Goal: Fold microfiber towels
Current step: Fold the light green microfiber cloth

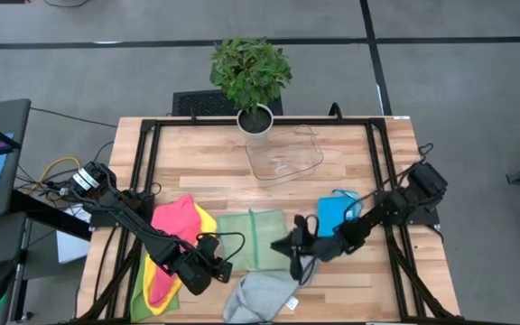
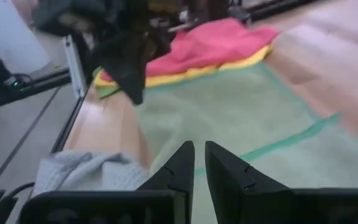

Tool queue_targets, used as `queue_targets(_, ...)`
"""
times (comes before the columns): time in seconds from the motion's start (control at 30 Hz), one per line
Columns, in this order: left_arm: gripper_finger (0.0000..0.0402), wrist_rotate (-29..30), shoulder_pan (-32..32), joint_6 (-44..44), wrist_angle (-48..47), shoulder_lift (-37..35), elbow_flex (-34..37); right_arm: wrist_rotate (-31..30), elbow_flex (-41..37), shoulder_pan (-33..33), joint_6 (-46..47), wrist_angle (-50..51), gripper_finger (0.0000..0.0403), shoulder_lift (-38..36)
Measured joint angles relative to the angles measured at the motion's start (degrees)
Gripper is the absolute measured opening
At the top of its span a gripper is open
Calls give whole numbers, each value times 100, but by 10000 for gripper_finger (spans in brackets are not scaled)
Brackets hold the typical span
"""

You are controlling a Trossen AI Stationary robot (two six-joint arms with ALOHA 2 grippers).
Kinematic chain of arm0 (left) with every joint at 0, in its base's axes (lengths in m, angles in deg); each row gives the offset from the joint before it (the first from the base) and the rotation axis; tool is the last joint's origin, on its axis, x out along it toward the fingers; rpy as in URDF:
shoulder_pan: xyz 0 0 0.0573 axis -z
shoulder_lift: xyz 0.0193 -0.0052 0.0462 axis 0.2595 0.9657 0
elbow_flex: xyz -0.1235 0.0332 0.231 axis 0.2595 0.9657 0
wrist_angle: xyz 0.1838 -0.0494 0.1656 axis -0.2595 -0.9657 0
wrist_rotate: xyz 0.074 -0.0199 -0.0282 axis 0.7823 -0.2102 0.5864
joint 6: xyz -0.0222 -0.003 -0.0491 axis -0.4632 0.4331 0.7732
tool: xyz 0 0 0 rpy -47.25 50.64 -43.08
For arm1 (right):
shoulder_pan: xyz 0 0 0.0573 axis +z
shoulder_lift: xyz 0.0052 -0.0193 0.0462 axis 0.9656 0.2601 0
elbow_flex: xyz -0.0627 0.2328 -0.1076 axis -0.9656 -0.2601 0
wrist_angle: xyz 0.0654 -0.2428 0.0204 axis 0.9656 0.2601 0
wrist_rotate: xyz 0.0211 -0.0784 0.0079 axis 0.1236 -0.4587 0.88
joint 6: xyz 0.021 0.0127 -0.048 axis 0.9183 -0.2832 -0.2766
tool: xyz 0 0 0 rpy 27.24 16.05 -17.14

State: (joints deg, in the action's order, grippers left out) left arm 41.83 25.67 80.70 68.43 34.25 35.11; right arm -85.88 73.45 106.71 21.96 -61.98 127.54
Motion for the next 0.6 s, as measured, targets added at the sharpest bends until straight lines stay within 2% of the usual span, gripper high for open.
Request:
queue_targets(0.43, 2, -215, -135, -40, 270, 0, 0, 24, 1022, 220, 437, -14, 65, 1387)
queue_targets(0.6, 2, -486, -177, -189, 398, 0, 0, 61, 1124, 226, 737, -9, 65, 1766)
